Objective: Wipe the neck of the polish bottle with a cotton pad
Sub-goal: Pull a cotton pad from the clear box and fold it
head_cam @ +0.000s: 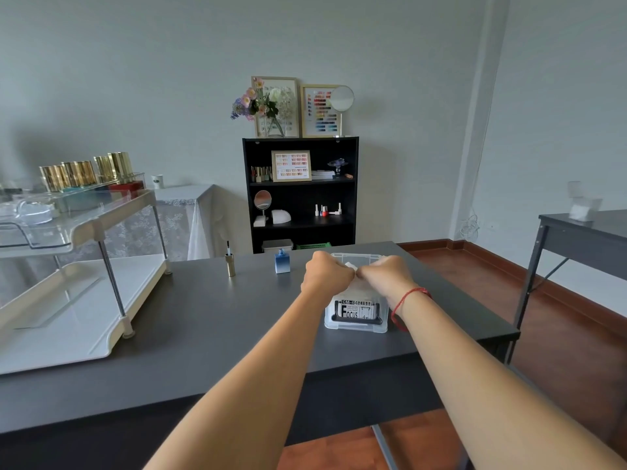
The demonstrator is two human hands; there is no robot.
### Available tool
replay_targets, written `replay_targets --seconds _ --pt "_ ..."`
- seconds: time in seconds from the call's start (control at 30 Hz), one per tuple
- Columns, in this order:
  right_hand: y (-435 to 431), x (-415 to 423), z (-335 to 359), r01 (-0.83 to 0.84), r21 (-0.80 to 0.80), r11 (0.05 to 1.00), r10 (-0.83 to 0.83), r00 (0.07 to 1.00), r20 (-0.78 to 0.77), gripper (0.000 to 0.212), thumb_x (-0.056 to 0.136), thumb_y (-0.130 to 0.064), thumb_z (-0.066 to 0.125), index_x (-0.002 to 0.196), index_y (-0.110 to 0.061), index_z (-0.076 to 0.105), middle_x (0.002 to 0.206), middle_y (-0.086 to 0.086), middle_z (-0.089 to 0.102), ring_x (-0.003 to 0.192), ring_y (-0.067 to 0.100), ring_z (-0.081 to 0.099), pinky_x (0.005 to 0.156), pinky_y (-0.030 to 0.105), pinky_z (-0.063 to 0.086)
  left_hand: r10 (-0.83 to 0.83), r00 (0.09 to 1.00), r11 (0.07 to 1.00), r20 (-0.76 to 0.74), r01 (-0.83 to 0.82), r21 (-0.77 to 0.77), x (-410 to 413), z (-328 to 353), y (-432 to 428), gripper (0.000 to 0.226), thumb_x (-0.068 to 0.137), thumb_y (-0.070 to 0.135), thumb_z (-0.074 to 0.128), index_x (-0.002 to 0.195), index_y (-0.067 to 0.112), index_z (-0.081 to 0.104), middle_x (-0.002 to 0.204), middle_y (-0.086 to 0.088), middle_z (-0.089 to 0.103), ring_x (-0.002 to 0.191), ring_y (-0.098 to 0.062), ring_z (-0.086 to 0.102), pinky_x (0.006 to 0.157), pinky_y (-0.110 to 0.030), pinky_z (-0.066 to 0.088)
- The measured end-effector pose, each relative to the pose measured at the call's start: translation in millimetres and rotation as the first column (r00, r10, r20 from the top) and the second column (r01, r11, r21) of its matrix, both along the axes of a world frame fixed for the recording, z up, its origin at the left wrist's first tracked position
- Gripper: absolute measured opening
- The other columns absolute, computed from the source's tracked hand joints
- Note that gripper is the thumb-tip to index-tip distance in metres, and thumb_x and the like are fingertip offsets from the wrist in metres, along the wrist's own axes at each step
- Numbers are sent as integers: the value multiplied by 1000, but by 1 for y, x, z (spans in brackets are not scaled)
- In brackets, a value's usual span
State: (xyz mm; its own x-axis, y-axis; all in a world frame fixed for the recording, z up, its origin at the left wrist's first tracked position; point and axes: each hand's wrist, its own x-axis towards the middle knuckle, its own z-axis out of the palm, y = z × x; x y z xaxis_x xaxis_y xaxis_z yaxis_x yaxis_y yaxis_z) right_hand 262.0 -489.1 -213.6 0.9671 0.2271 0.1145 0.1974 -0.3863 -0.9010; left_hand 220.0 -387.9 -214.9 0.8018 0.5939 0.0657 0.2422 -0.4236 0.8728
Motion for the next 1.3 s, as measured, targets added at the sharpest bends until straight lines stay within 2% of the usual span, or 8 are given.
replay_targets --seconds 0.13,0.27,0.53,0.67,0.8,0.83,1.0,1.3 --pt "-1 -3 0 5 108 994 -1 999 -44 7 76 -5 63 69 -6 65 68 3 50 68 17 45 51 21 31 -27 999 997 -32 29 69 -2 3 -2 31 82 18 59 59 13 40 59 1 41 53 -19 36 65 -29 37" --pt "-1 0 -3 39 195 980 -18 994 -107 11 78 -5 58 70 -10 52 70 6 51 66 19 48 49 21 33 -41 998 994 -46 45 102 -3 3 -1 34 85 15 53 57 14 34 59 1 38 52 -18 33 63 -29 35" --pt "-1 0 -4 148 233 961 -134 988 -73 35 79 -9 55 48 -14 41 54 2 45 58 23 44 56 24 35 -26 998 982 -51 35 184 -7 4 -3 19 79 14 55 63 10 46 70 -3 53 67 -22 48 67 -30 46" --pt "-3 -4 -5 57 200 978 -54 998 -21 46 76 -6 57 42 -19 29 45 -3 25 49 18 25 48 24 21 -40 999 971 14 35 238 -9 4 -4 18 86 17 54 94 12 69 117 -7 61 104 -28 59 95 -46 50" --pt "-7 -4 -5 -18 190 982 28 999 -46 19 77 -11 65 59 -11 59 59 1 40 57 16 37 49 22 28 -59 997 984 44 51 169 -9 3 -4 19 93 30 55 91 16 68 106 0 60 108 -29 57 100 -46 45" --pt "-8 -5 -4 -22 204 979 34 998 -59 19 77 -13 67 71 4 68 61 -1 48 58 13 42 49 20 31 -58 997 988 47 50 147 -8 3 -3 19 93 31 55 81 18 63 87 7 56 100 -27 58 99 -42 46" --pt "-9 -3 -5 -28 236 971 48 996 -78 28 76 -15 71 51 -17 58 56 -7 54 58 4 48 49 18 34 -72 994 997 80 74 -18 -6 1 -2 18 90 32 61 82 16 61 70 8 49 70 -15 46 56 -20 39" --pt "-9 -4 -2 -20 193 981 35 997 -71 20 77 -12 65 61 -12 53 56 0 40 51 13 38 48 22 31 -78 994 995 75 83 -53 -4 0 -1 15 91 23 61 86 11 67 75 3 56 71 -15 49 55 -19 38"
